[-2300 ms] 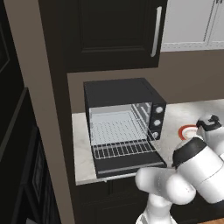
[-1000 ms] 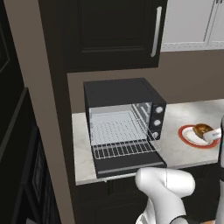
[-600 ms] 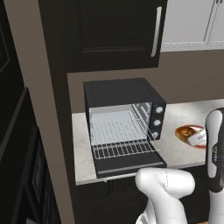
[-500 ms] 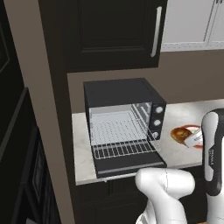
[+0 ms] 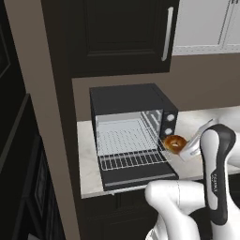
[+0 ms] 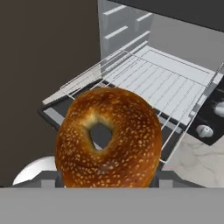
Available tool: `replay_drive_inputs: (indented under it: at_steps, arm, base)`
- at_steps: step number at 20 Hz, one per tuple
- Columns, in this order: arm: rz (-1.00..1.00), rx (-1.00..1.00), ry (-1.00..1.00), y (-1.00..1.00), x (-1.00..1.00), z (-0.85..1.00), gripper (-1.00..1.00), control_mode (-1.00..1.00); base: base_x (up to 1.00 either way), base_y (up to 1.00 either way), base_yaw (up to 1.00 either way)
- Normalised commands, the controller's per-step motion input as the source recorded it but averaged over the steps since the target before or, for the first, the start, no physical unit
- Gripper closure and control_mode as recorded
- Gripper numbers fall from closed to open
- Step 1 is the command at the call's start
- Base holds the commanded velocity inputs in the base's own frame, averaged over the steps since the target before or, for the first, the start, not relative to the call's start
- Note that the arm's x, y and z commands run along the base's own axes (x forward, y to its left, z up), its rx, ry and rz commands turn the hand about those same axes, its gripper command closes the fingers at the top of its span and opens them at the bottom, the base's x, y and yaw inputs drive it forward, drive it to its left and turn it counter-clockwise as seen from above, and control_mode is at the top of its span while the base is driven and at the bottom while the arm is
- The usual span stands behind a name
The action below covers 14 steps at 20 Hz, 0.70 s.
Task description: Pick up the bagel from the plate, place it on the toaster oven rack, close the door, and set the timer.
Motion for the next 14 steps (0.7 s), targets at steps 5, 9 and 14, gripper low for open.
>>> replay_drive_inputs:
  at_steps: [5,9,14]
  arm:
    - [0.0,-0.09,0.03,0.54,0.17,0.0,1.0,-1.0]
    - [0.0,-0.11,0.08,0.48,0.24,-0.03,1.0,-1.0]
    - [0.0,-0.07,0.0,0.38,0.26,-0.25,1.0,-1.0]
  base:
    - [0.0,0.0,0.0]
    - [0.0,0.0,0.0]
    - [0.0,0.0,0.0]
